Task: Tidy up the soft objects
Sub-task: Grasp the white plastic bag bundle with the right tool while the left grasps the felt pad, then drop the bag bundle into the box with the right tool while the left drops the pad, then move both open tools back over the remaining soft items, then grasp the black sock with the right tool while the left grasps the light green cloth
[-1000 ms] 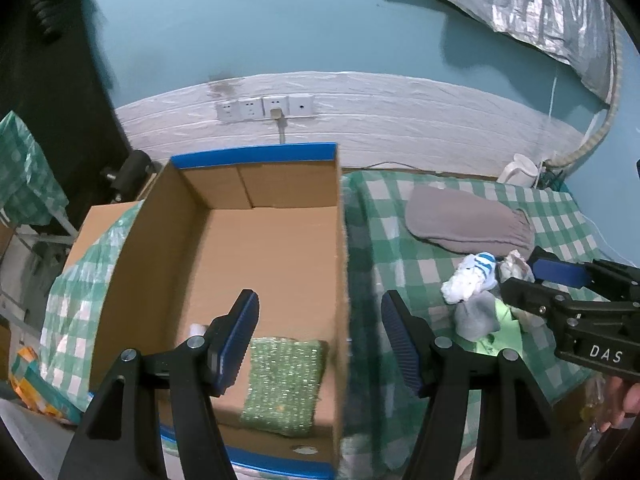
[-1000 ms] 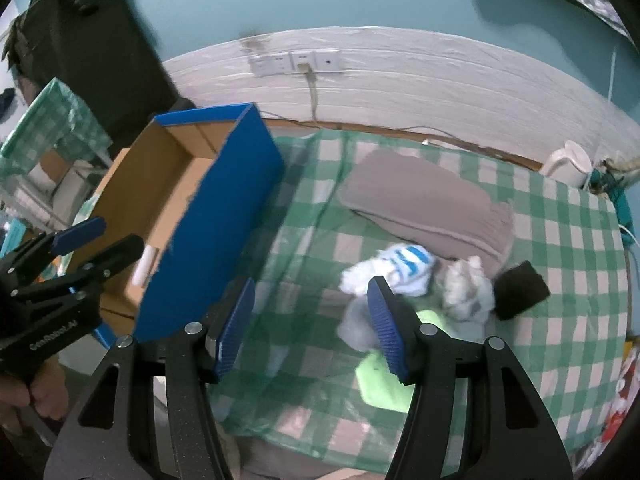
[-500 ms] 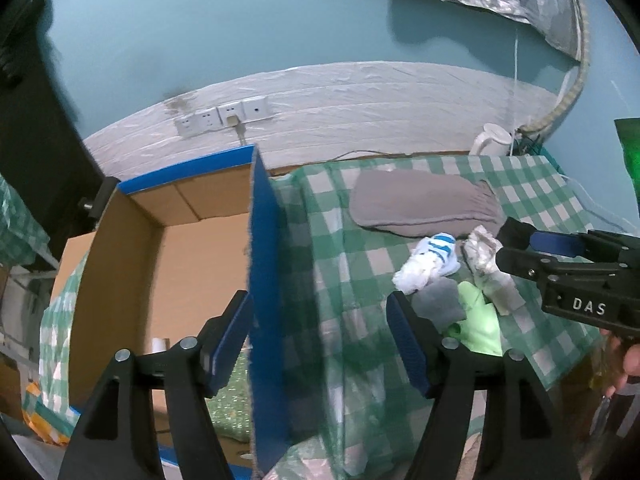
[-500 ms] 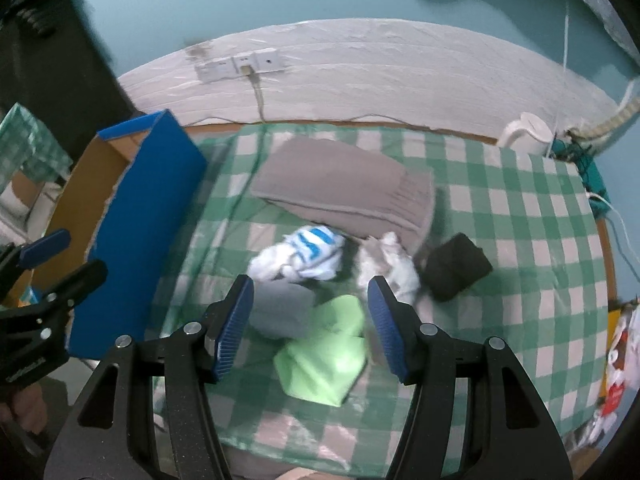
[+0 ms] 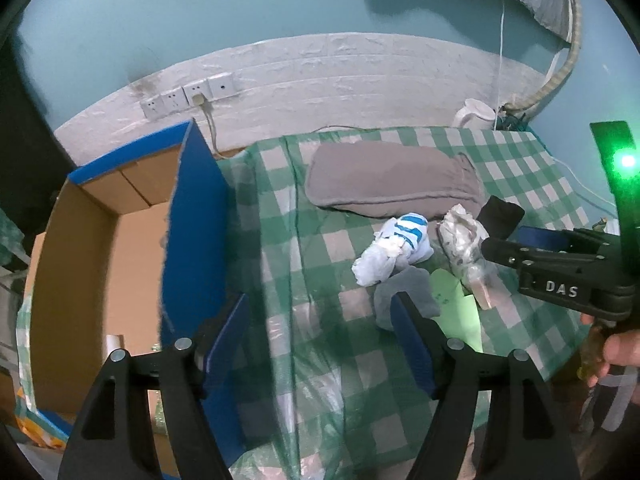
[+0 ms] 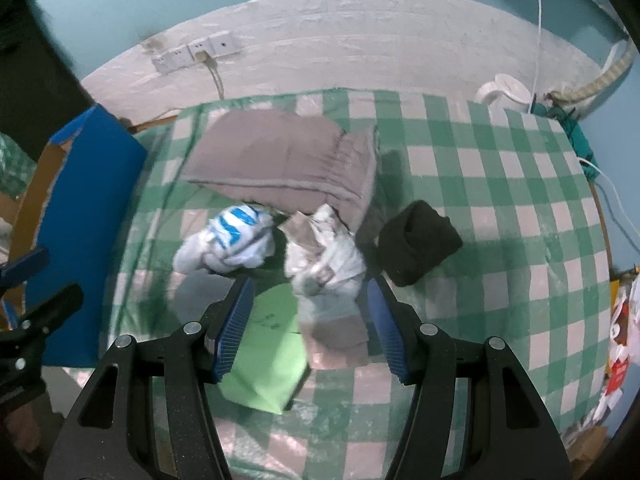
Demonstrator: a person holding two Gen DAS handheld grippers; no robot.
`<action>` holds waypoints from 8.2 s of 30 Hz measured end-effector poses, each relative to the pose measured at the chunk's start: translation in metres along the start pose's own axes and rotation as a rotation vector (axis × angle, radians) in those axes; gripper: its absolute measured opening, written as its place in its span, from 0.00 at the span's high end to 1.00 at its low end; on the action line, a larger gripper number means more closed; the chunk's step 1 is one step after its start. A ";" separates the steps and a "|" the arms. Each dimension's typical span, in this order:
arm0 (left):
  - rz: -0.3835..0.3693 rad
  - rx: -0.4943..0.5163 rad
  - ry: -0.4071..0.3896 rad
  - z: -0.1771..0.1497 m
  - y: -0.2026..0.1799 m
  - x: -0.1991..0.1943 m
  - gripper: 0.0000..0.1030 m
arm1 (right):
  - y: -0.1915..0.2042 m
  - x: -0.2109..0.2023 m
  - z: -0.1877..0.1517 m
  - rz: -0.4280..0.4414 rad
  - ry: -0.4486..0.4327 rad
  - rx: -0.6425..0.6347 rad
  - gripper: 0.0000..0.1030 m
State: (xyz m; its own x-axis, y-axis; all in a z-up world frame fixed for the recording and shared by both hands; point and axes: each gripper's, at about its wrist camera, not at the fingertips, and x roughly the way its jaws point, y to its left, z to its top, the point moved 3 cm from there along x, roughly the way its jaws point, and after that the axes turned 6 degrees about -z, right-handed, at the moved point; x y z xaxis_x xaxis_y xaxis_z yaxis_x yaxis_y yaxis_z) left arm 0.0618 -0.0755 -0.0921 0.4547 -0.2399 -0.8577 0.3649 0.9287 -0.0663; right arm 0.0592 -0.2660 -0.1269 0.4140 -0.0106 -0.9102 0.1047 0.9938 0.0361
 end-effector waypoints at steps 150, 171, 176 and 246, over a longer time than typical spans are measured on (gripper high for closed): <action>0.176 -0.274 0.008 -0.069 0.190 -0.056 0.63 | 0.308 -0.050 0.012 0.298 -0.013 -0.449 0.60; 0.176 -0.276 -0.013 -0.064 0.187 -0.059 0.43 | 0.276 -0.053 0.012 0.262 -0.050 -0.382 0.42; 0.168 -0.247 -0.018 -0.058 0.175 -0.059 0.43 | 0.258 -0.059 0.013 0.242 -0.069 -0.358 0.42; -0.004 0.018 0.134 0.000 -0.020 0.069 0.42 | -0.060 0.059 0.024 -0.109 0.042 0.038 0.40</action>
State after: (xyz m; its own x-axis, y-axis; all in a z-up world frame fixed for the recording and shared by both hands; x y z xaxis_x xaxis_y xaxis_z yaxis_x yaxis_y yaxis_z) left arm 0.0857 -0.1101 -0.1500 0.3410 -0.2030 -0.9179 0.3814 0.9223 -0.0623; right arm 0.0989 -0.3292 -0.1729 0.3598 -0.1132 -0.9262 0.1816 0.9821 -0.0495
